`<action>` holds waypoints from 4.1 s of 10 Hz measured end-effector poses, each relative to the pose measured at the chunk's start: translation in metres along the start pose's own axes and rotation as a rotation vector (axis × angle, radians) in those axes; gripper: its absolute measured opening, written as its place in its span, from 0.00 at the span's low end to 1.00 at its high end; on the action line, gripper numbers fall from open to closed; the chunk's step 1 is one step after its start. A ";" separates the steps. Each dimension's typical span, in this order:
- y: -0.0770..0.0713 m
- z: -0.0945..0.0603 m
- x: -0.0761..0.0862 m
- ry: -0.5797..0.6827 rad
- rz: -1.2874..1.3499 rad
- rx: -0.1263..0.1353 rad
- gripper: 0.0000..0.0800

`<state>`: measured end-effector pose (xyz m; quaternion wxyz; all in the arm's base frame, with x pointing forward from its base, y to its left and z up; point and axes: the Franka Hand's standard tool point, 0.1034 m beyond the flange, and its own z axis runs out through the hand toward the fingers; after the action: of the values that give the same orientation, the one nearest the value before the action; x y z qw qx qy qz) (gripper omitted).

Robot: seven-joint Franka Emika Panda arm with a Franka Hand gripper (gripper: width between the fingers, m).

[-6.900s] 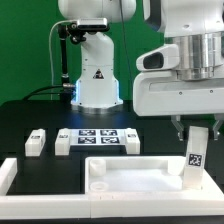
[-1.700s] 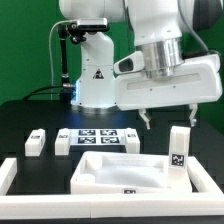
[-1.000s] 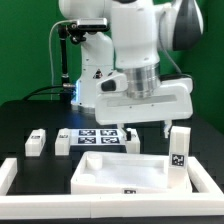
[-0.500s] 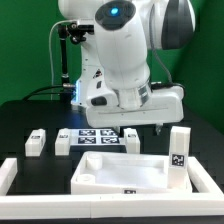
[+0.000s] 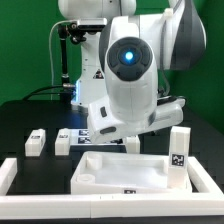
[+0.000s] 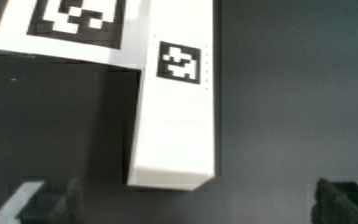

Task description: Assemble desk

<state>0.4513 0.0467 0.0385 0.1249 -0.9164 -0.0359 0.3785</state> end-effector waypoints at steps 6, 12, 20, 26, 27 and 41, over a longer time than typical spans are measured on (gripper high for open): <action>0.010 0.012 0.002 -0.102 0.135 -0.026 0.81; 0.006 0.039 0.003 -0.140 0.134 -0.028 0.81; 0.009 0.037 0.003 -0.137 0.138 -0.023 0.36; 0.013 -0.003 -0.008 -0.115 0.107 0.000 0.36; 0.012 -0.020 -0.013 -0.085 0.093 0.006 0.36; 0.028 -0.159 -0.031 0.664 0.060 -0.094 0.36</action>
Offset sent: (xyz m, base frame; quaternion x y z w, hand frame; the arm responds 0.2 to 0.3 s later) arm -0.0153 -0.0084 -0.0054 -0.0375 -0.0845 0.1594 0.9829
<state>0.5405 -0.0172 0.1607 0.0763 -0.9951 0.0165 0.0610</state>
